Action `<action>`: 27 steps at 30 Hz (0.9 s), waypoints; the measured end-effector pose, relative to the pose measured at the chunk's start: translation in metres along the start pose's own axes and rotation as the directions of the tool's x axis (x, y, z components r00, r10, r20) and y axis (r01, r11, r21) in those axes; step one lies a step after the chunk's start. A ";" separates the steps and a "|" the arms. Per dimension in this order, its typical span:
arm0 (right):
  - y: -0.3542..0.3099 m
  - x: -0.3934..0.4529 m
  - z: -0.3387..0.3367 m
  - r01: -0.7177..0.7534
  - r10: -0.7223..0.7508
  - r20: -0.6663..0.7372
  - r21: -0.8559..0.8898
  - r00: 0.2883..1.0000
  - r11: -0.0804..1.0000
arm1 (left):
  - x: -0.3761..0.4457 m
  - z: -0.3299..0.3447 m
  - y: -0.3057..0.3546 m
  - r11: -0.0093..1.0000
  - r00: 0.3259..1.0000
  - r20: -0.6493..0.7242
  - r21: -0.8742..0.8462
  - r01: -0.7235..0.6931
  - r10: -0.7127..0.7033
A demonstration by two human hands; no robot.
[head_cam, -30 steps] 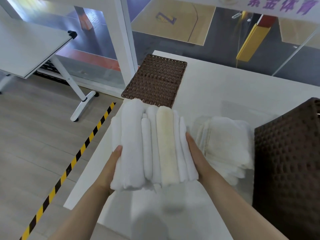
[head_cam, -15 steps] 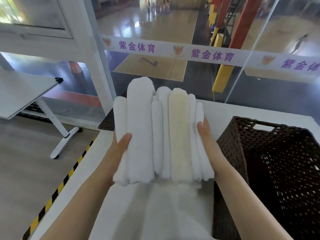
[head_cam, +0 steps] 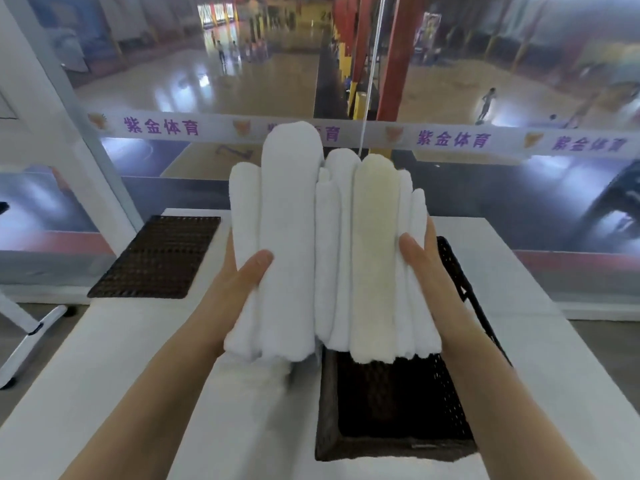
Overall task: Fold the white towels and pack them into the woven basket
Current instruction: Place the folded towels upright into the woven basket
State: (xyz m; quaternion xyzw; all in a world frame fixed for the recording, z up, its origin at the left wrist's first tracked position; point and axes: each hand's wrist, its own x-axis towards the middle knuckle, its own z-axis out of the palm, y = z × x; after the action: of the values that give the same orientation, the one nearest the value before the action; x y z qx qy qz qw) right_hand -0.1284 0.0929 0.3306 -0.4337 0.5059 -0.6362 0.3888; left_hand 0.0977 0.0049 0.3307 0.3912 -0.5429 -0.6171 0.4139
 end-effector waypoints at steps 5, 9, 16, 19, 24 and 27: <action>0.000 -0.020 -0.063 -0.039 0.037 -0.083 -0.023 0.996 0.999 | 0.005 0.061 -0.018 0.997 0.992 0.106 -0.037 0.071 -0.066; 0.018 -0.024 -0.102 -0.168 0.159 -0.190 -0.032 0.969 0.985 | 0.006 0.097 -0.038 0.980 0.970 0.164 -0.067 0.189 -0.176; 0.061 -0.034 -0.136 -0.453 0.471 -0.181 0.137 0.863 0.881 | 0.007 0.123 -0.077 0.908 0.897 0.226 -0.090 0.408 -0.381; 0.070 -0.029 -0.144 -0.520 0.544 -0.182 0.166 0.819 0.838 | 0.010 0.129 -0.086 0.888 0.883 0.195 -0.099 0.450 -0.426; 0.078 -0.025 -0.157 -0.567 0.592 -0.170 0.177 0.788 0.804 | 0.014 0.142 -0.085 0.861 0.865 0.208 -0.145 0.488 -0.456; 0.075 -0.021 -0.170 -0.550 0.567 -0.217 0.139 0.795 0.824 | 0.019 0.153 -0.086 0.848 0.855 0.216 -0.156 0.507 -0.471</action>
State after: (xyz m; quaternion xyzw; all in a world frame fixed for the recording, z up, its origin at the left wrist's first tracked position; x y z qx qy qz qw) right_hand -0.2776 0.1508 0.2343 -0.1683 0.6339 -0.5593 0.5070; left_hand -0.0585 0.0461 0.2609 0.4177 -0.3908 -0.7863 0.2335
